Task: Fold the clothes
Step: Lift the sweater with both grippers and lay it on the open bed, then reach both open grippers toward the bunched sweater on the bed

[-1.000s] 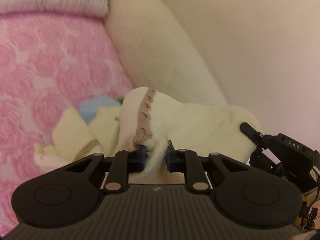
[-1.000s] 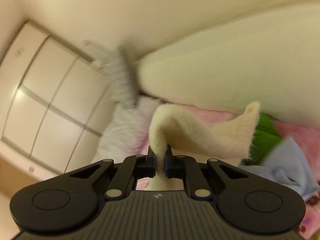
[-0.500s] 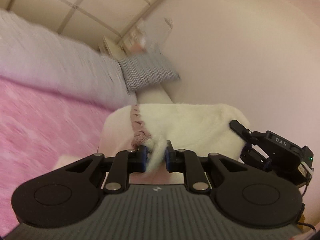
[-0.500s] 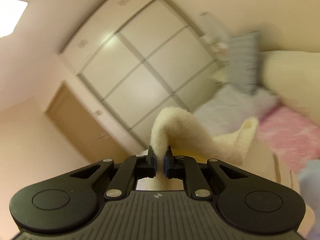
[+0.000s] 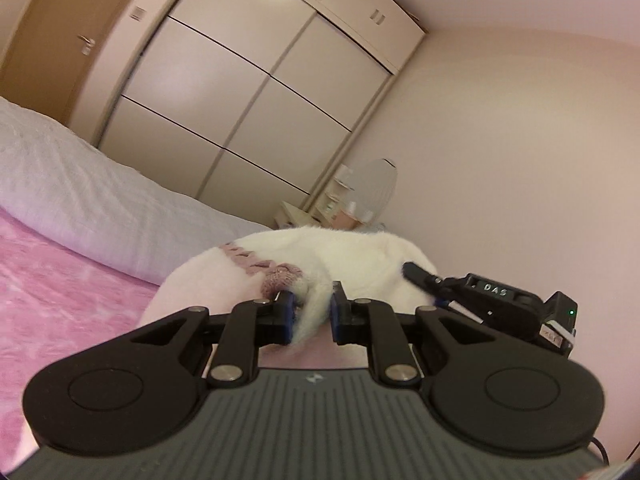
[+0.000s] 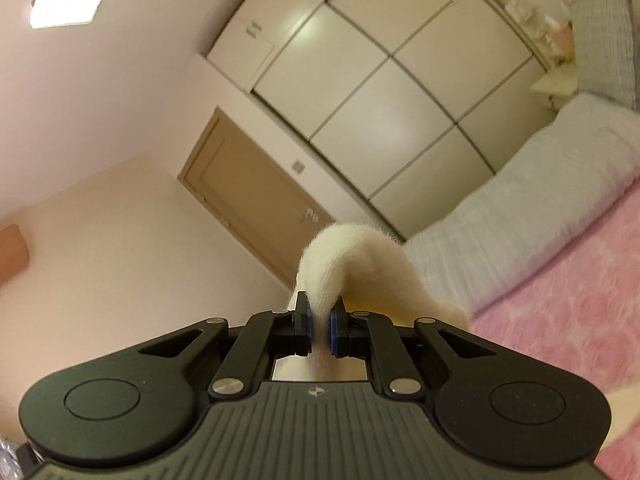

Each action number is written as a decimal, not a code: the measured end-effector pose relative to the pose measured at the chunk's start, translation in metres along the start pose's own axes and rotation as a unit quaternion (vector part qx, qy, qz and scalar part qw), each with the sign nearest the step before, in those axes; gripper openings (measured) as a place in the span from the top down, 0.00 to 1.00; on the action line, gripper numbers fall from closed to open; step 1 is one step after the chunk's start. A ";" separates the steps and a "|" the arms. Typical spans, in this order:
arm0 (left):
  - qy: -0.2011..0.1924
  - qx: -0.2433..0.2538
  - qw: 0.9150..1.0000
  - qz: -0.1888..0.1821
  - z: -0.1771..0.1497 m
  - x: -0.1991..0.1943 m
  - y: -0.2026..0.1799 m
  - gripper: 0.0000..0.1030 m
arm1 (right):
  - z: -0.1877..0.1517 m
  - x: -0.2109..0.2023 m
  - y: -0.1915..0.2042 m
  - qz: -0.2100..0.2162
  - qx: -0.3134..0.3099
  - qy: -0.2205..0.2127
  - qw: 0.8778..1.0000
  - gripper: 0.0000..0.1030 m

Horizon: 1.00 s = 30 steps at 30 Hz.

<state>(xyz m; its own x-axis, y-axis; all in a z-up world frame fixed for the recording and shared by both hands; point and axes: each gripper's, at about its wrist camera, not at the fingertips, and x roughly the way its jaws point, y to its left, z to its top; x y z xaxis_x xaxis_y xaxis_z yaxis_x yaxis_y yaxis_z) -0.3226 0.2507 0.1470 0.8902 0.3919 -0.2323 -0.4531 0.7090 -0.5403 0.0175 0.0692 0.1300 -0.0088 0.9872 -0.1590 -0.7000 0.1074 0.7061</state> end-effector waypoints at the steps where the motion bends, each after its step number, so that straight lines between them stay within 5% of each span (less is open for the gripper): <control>1: 0.006 -0.004 1.000 0.014 -0.002 -0.005 0.007 0.86 | -0.009 0.008 0.004 -0.005 -0.008 0.022 1.000 0.89; 2: 0.020 -0.010 0.999 0.032 -0.005 -0.007 0.015 0.85 | -0.017 0.016 0.007 -0.011 -0.016 0.046 0.999 0.86; 4: 0.065 -0.026 0.992 0.106 -0.020 -0.003 0.036 0.77 | -0.043 0.032 0.006 -0.055 -0.032 0.127 0.990 0.64; 7: 0.159 -0.035 0.959 0.231 -0.058 0.009 0.069 0.72 | -0.089 0.040 0.003 -0.117 -0.059 0.215 0.968 0.54; 9: 0.191 -0.043 0.941 0.275 -0.089 0.003 0.085 0.73 | -0.122 0.033 0.001 -0.146 -0.071 0.252 0.954 0.52; 17: 0.234 -0.052 0.912 0.333 -0.151 -0.040 0.069 0.61 | -0.194 -0.017 -0.024 -0.191 -0.075 0.364 0.909 0.52; 23: 0.249 -0.036 0.905 0.343 -0.216 -0.074 0.023 0.54 | -0.226 -0.063 -0.020 -0.194 -0.112 0.379 0.898 0.43; 30: 0.252 -0.001 0.896 0.367 -0.240 -0.112 -0.032 0.44 | -0.246 -0.083 -0.011 -0.184 -0.125 0.397 0.890 0.41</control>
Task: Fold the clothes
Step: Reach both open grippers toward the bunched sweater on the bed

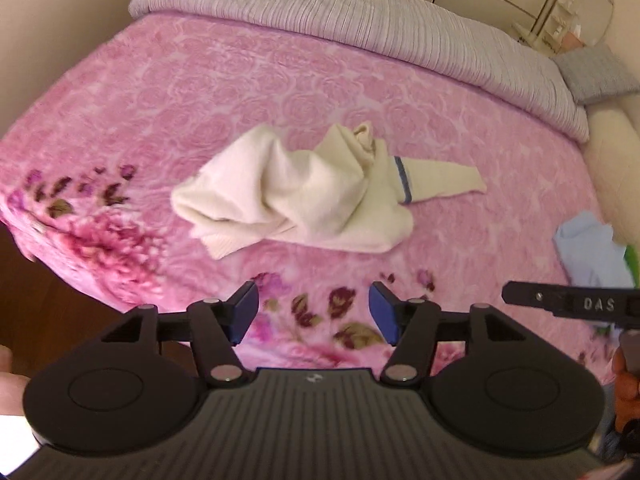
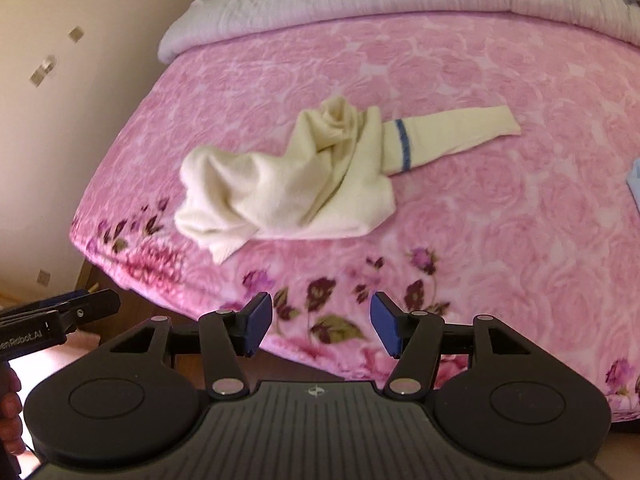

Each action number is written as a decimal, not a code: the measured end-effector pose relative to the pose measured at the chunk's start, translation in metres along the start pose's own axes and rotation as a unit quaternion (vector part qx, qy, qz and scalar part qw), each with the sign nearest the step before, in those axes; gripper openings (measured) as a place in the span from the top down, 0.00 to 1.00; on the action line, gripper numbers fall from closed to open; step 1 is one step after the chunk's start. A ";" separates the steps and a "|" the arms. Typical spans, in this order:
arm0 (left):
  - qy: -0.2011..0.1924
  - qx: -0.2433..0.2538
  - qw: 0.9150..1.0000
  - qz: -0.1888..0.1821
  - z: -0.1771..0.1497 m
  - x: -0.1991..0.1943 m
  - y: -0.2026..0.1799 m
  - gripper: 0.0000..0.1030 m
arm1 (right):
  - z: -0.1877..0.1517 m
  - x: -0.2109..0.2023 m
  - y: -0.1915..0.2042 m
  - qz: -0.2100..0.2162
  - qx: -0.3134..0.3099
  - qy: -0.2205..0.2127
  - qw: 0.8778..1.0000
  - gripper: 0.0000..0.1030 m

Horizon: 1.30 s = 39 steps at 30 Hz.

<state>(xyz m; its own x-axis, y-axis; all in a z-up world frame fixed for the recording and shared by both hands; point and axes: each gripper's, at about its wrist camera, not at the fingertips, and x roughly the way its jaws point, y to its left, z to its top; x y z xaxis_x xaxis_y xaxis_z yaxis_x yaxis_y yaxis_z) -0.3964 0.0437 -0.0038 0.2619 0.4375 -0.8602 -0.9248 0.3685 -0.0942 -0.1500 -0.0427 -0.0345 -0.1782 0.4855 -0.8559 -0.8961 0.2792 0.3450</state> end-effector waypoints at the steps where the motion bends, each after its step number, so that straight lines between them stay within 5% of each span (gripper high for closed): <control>1: -0.004 0.003 1.000 0.006 -0.003 -0.006 -0.001 0.44 | -0.004 -0.001 0.004 0.001 -0.005 0.001 1.000 0.40; 11: -0.038 0.008 0.999 0.023 -0.016 -0.042 0.006 0.39 | -0.020 -0.011 0.026 -0.021 -0.038 -0.012 0.999 0.36; 21: -0.040 0.010 0.999 -0.007 0.000 -0.026 0.042 0.38 | -0.008 0.005 0.049 -0.050 -0.036 -0.021 0.998 0.35; 39: 0.015 0.096 0.992 -0.076 0.148 0.093 0.172 0.37 | 0.066 0.118 0.118 -0.114 0.091 -0.013 0.989 0.34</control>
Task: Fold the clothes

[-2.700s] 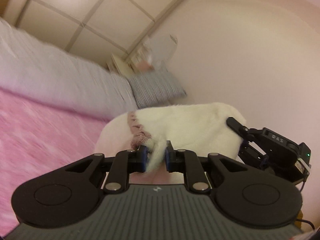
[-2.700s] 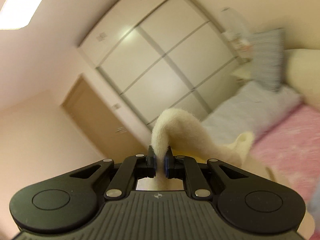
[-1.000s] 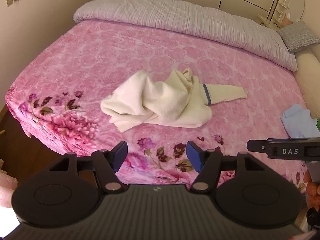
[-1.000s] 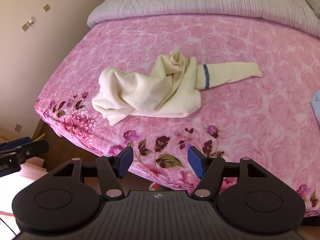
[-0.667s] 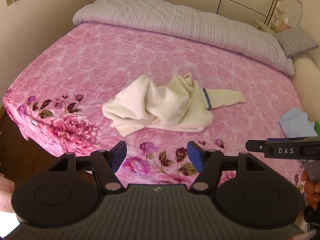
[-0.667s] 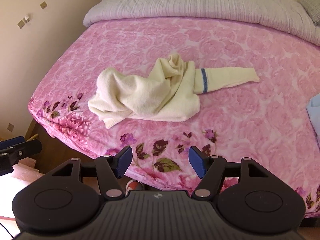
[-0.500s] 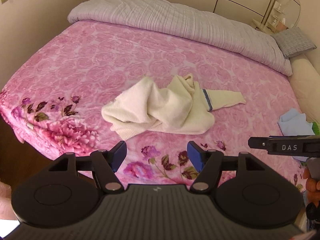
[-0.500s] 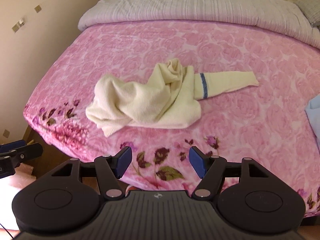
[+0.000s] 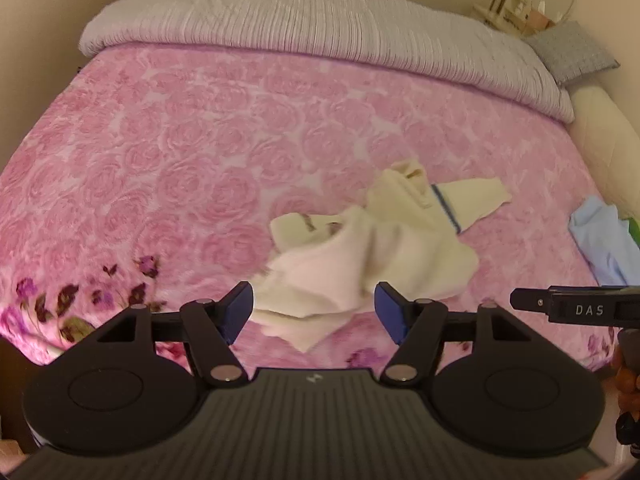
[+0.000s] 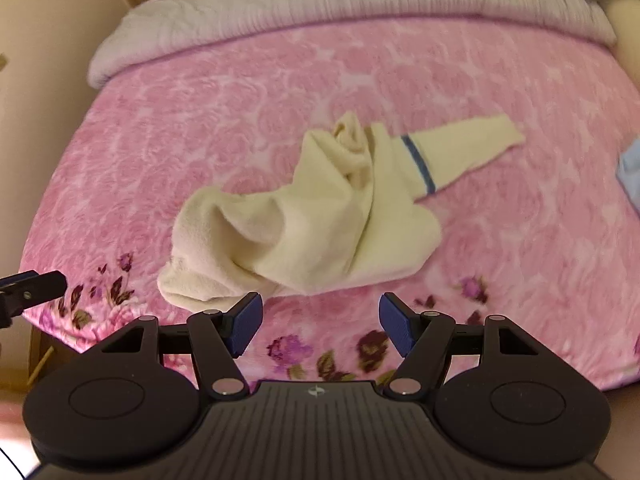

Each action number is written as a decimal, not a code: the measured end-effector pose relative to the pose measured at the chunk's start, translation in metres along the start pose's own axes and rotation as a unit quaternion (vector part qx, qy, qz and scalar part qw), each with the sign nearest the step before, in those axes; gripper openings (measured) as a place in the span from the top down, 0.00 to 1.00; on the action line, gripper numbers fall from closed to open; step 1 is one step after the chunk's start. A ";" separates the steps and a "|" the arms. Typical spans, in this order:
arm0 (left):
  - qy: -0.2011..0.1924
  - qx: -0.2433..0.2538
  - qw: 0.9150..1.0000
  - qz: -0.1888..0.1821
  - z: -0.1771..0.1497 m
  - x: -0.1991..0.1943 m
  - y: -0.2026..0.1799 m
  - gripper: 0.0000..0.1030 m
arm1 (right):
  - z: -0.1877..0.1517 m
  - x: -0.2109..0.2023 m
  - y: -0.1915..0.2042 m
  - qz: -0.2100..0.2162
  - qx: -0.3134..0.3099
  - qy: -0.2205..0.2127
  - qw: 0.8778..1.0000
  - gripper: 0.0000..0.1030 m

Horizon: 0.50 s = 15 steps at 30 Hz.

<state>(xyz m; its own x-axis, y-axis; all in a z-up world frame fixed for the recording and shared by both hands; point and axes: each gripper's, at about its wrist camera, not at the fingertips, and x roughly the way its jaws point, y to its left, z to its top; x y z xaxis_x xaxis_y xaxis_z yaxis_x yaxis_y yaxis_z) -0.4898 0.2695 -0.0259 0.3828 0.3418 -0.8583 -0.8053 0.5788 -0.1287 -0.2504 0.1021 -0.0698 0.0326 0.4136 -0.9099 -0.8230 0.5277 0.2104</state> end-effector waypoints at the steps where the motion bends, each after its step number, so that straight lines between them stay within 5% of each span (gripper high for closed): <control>1: 0.007 0.003 1.000 -0.003 0.003 0.007 0.010 0.37 | 0.000 0.006 0.005 -0.003 0.004 0.003 1.000 0.34; 6: 0.050 -0.012 0.999 -0.004 0.005 0.046 0.054 0.37 | 0.005 0.039 0.035 -0.010 0.004 0.017 1.000 0.35; 12: 0.074 -0.055 0.996 -0.009 -0.002 0.086 0.099 0.37 | 0.033 0.076 0.061 0.048 0.038 -0.023 0.998 0.35; 15: 0.075 -0.069 0.995 -0.001 -0.003 0.105 0.113 0.37 | 0.038 0.115 0.065 0.053 0.050 -0.007 0.997 0.32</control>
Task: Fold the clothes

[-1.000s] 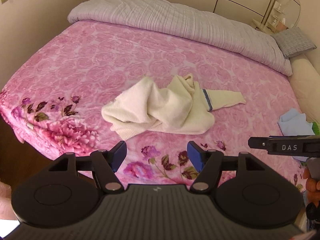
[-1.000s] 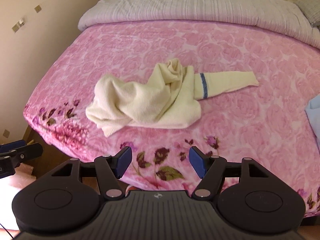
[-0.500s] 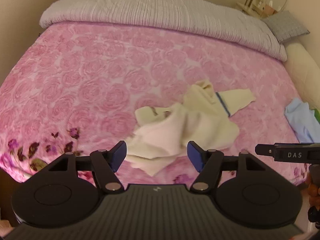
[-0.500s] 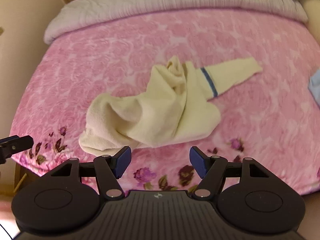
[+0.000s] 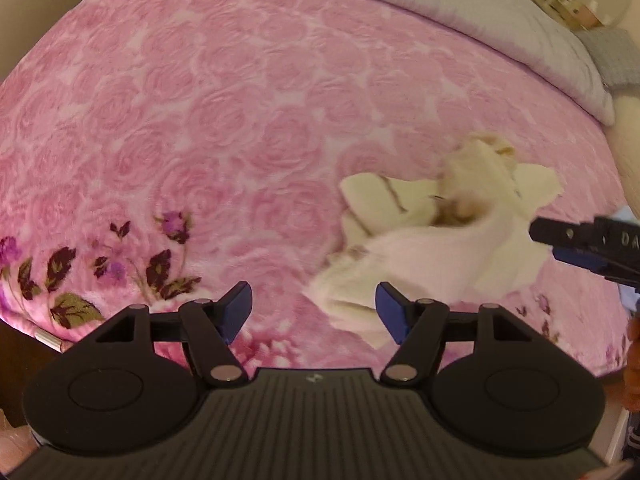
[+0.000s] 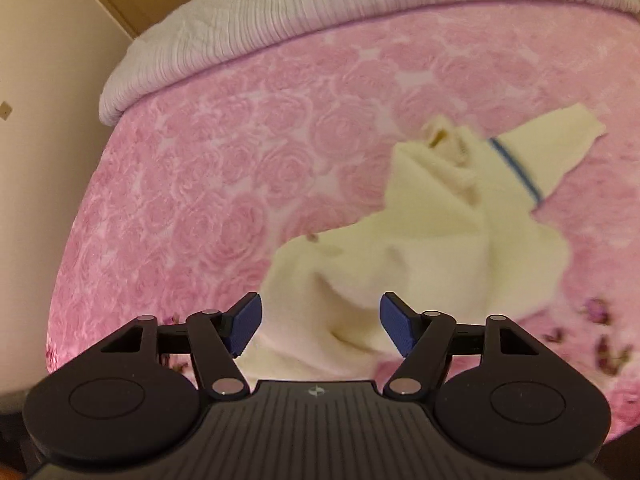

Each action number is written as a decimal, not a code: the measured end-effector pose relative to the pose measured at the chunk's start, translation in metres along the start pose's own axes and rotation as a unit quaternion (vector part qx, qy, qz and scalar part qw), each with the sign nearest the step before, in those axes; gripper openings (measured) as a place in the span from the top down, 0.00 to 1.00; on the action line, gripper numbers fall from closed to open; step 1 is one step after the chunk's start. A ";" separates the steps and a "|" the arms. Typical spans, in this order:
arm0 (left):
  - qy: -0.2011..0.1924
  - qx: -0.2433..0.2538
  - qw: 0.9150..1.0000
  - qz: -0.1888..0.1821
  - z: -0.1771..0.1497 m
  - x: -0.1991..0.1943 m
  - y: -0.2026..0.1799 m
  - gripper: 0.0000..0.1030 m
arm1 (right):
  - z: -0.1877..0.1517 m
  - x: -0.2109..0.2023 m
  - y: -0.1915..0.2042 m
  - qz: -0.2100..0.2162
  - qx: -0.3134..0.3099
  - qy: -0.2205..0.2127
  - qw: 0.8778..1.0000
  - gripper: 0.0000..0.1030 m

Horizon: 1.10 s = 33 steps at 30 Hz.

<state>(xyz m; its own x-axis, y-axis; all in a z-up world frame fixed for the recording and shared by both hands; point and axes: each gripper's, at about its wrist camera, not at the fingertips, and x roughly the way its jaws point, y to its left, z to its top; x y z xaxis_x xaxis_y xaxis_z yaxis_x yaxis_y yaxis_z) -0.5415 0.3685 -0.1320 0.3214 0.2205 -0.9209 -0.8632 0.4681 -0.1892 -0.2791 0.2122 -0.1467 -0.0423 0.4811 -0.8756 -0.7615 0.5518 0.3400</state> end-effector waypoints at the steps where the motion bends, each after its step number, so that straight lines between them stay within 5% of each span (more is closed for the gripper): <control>1: 0.000 -0.004 1.000 0.003 0.001 0.006 0.003 0.37 | 0.001 0.013 0.000 0.001 0.004 0.005 1.000 0.34; 2: 0.000 -0.008 1.000 0.006 0.002 0.011 0.006 0.37 | 0.002 0.026 0.001 0.002 0.009 0.010 1.000 0.42; 3: 0.001 -0.012 1.000 0.007 0.003 0.017 0.007 0.37 | 0.003 0.038 0.000 0.004 0.014 0.015 1.000 0.77; 4: 0.003 -0.015 1.000 0.006 0.004 0.023 0.008 0.37 | -0.002 0.044 -0.009 0.011 0.026 0.021 0.999 0.96; 6: 0.007 -0.018 1.000 0.000 0.004 0.033 0.007 0.37 | -0.015 0.047 -0.032 0.010 0.044 0.026 0.999 0.97; 12: 0.015 -0.007 0.999 -0.028 0.002 0.058 -0.014 0.37 | -0.060 -0.012 -0.156 -0.095 0.124 0.013 0.988 0.99; 18: 0.032 0.033 0.997 -0.061 -0.007 0.088 -0.059 0.37 | -0.078 -0.055 -0.284 -0.275 0.157 -0.017 0.948 1.00; 22: 0.047 0.056 0.994 -0.076 -0.016 0.108 -0.087 0.37 | -0.085 -0.060 -0.315 -0.287 0.186 0.003 0.940 0.95; 25: 0.054 0.062 0.993 -0.081 -0.021 0.118 -0.100 0.37 | -0.088 -0.076 -0.296 -0.295 0.167 -0.013 0.941 0.65; 30: 0.058 0.072 0.993 -0.078 -0.017 0.125 -0.107 0.37 | -0.064 -0.075 -0.220 -0.170 0.089 -0.052 0.980 0.59; 33: 0.055 0.079 0.992 -0.075 -0.011 0.127 -0.110 0.37 | -0.049 -0.053 -0.174 -0.099 0.045 -0.060 0.992 0.48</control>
<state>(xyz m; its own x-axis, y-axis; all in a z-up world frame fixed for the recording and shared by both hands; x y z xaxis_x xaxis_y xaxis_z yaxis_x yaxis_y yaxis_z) -0.4096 0.3356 -0.2319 0.3901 0.0469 -0.9196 -0.7336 0.6193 -0.2797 -0.1758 0.0569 -0.1760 0.1842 0.4320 -0.8829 -0.6868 0.6991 0.1988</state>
